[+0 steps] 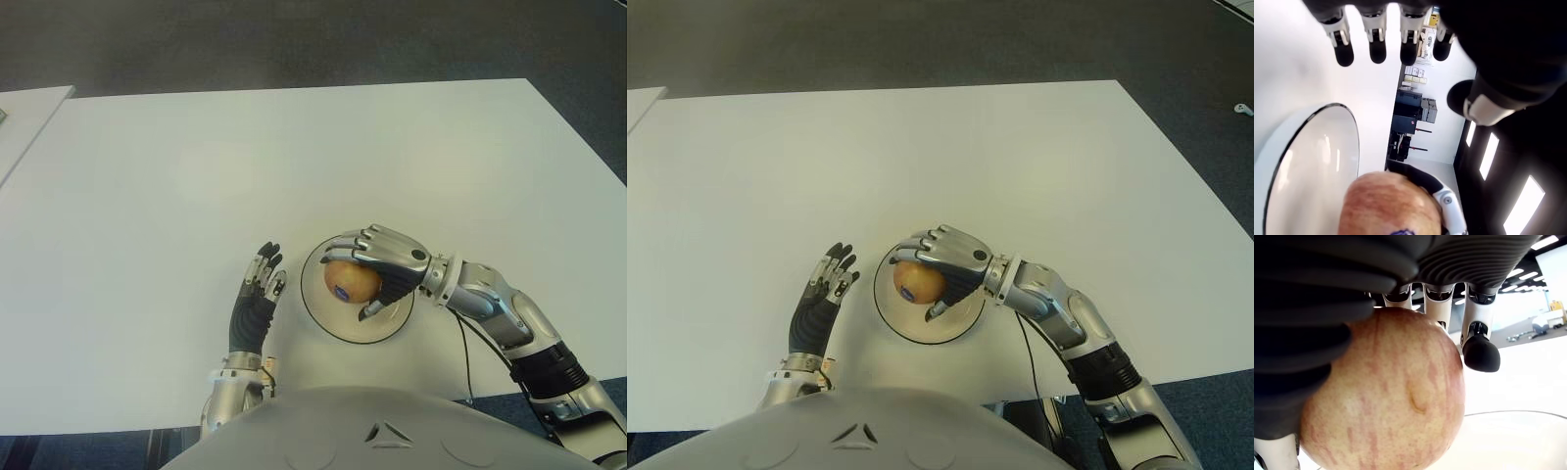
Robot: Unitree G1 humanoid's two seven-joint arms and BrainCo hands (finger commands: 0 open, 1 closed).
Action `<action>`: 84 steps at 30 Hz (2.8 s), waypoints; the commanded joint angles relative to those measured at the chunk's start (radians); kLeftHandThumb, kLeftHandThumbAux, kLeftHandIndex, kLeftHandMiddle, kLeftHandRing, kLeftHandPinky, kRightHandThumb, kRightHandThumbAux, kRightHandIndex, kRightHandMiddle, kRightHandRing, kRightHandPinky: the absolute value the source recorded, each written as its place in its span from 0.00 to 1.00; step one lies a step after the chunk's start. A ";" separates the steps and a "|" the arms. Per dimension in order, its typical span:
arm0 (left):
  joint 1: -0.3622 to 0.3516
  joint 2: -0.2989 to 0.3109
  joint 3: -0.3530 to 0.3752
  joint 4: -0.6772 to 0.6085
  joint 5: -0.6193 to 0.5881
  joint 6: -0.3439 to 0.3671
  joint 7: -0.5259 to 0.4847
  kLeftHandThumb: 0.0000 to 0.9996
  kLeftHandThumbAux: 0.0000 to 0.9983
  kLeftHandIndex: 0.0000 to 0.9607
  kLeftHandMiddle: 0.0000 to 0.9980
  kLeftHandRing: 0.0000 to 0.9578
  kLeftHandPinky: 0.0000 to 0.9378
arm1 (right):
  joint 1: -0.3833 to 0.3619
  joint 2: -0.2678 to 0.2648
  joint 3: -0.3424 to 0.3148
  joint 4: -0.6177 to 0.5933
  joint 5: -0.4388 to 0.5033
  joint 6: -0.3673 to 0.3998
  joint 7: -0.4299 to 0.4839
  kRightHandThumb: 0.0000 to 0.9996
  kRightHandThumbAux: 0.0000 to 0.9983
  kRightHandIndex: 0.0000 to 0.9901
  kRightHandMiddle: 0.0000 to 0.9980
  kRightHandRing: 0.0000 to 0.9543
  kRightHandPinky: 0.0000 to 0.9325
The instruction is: Put the apples into the plate.
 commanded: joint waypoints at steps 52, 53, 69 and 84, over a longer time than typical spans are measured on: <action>-0.006 -0.042 -0.039 -0.014 -0.006 0.016 0.005 0.27 0.57 0.06 0.08 0.10 0.14 | 0.035 -0.007 0.038 0.044 -0.013 0.020 0.011 0.10 0.41 0.11 0.11 0.08 0.07; -0.007 -0.042 -0.039 -0.012 -0.005 0.013 0.004 0.27 0.58 0.06 0.08 0.10 0.14 | 0.037 -0.008 0.038 0.040 -0.008 0.028 0.022 0.09 0.41 0.10 0.10 0.07 0.05; -0.010 -0.032 -0.038 -0.010 -0.005 0.008 0.000 0.26 0.58 0.05 0.09 0.10 0.15 | 0.051 -0.013 0.034 -0.009 -0.017 0.086 0.077 0.04 0.34 0.00 0.00 0.00 0.00; -0.010 -0.038 -0.036 0.004 -0.003 -0.017 0.006 0.26 0.55 0.05 0.06 0.08 0.13 | 0.072 -0.014 0.022 -0.031 -0.025 0.086 0.026 0.06 0.22 0.00 0.00 0.00 0.00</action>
